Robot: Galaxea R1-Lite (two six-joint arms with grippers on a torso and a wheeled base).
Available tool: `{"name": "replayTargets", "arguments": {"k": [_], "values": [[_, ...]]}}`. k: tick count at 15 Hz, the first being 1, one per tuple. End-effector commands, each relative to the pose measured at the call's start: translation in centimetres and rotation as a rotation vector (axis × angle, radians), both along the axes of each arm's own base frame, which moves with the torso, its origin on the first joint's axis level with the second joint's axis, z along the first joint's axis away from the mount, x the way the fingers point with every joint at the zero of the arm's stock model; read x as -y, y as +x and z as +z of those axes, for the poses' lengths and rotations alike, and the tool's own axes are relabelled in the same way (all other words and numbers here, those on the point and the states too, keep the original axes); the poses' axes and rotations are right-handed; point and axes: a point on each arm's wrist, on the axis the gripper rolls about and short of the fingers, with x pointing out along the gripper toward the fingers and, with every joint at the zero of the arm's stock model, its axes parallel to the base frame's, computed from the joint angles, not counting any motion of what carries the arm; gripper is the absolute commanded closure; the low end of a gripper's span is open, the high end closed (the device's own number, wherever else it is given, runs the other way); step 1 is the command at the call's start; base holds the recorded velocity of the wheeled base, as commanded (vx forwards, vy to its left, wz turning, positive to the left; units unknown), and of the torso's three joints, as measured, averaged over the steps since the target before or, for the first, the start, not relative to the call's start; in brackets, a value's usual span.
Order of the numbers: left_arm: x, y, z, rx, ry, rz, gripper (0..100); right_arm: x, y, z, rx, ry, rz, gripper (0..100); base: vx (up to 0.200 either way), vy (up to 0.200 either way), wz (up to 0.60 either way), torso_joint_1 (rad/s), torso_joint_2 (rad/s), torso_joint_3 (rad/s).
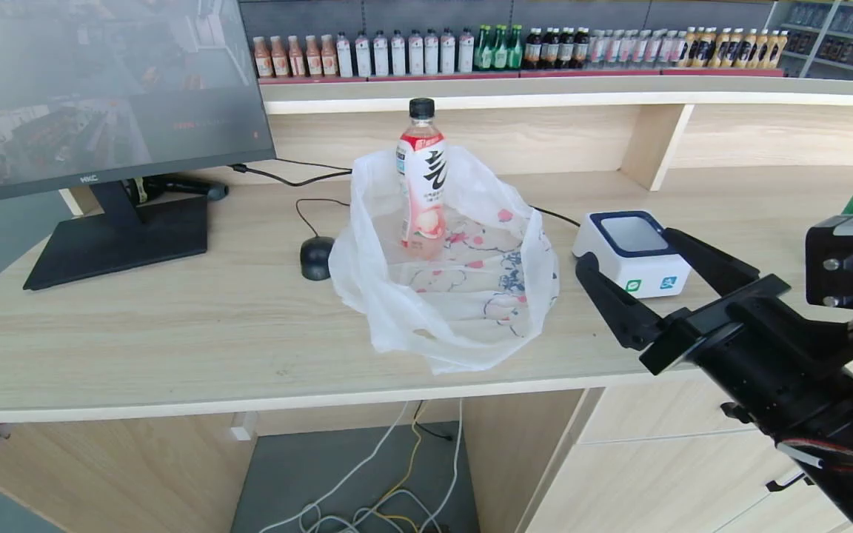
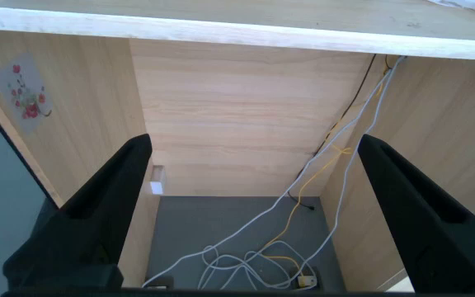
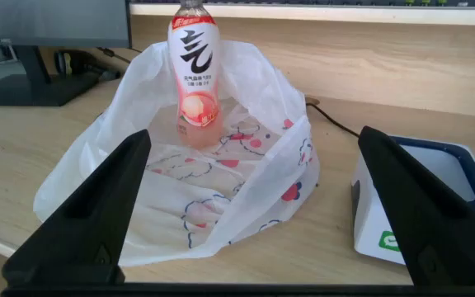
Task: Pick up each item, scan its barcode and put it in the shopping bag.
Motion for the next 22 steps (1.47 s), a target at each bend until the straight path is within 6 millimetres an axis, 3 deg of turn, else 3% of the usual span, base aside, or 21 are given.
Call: {"name": "replayTargets", "arguments": {"k": [1,22], "values": [[0.0,0.0,0.0,0.001,0.0,0.001,0,0.09,-0.14,-0.4,-0.014,-0.011,0.001,0,0.0,-0.2,0.0,0.002,0.0,0.002],[0.0,0.0,0.0,0.001,0.0,0.001,0,0.27,-0.5,-0.75,-0.026,-0.02,0.004,0,0.0,-0.2,0.0,0.003,0.0,0.001]]}}
